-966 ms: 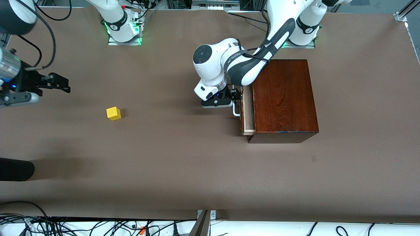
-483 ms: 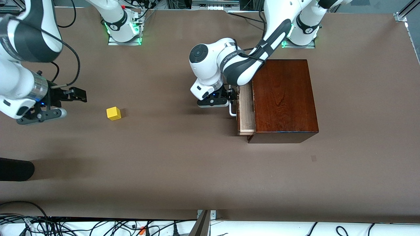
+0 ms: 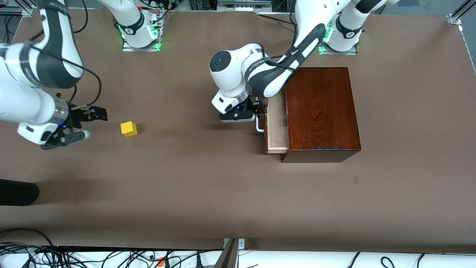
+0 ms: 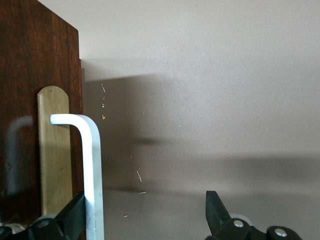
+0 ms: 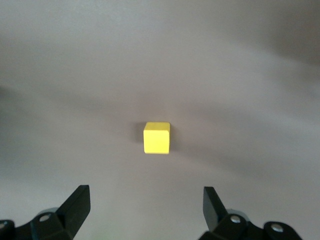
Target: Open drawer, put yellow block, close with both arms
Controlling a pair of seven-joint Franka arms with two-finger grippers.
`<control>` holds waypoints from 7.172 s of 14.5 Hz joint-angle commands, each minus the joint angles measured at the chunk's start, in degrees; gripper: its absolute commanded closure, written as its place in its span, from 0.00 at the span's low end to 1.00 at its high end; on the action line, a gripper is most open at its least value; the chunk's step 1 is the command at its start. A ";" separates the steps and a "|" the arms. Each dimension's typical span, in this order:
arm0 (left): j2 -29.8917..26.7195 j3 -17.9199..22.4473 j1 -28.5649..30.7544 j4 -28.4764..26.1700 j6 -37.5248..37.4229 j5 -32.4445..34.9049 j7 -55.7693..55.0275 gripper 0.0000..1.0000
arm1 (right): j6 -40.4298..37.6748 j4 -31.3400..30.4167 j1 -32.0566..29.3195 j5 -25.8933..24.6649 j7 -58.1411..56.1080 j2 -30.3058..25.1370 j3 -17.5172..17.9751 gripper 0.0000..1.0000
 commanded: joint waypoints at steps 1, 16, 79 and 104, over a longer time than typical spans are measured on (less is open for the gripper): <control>4.11 -0.88 -3.16 4.97 4.81 -2.90 -0.96 0.00 | 6.91 -7.00 -0.27 2.34 -1.89 -0.24 -0.02 0.00; 4.55 -0.88 -3.51 7.34 9.29 -5.81 -0.34 0.00 | 30.47 -21.35 -0.09 4.11 -1.89 4.07 0.24 0.00; -38.78 20.30 27.87 -7.42 -22.17 -28.22 60.92 0.00 | -0.54 35.15 44.56 -9.25 -12.07 21.37 8.59 0.75; -36.67 20.39 27.87 -5.31 -21.82 -29.01 60.30 0.00 | 5.61 37.09 44.38 -9.95 -19.65 32.02 8.15 0.73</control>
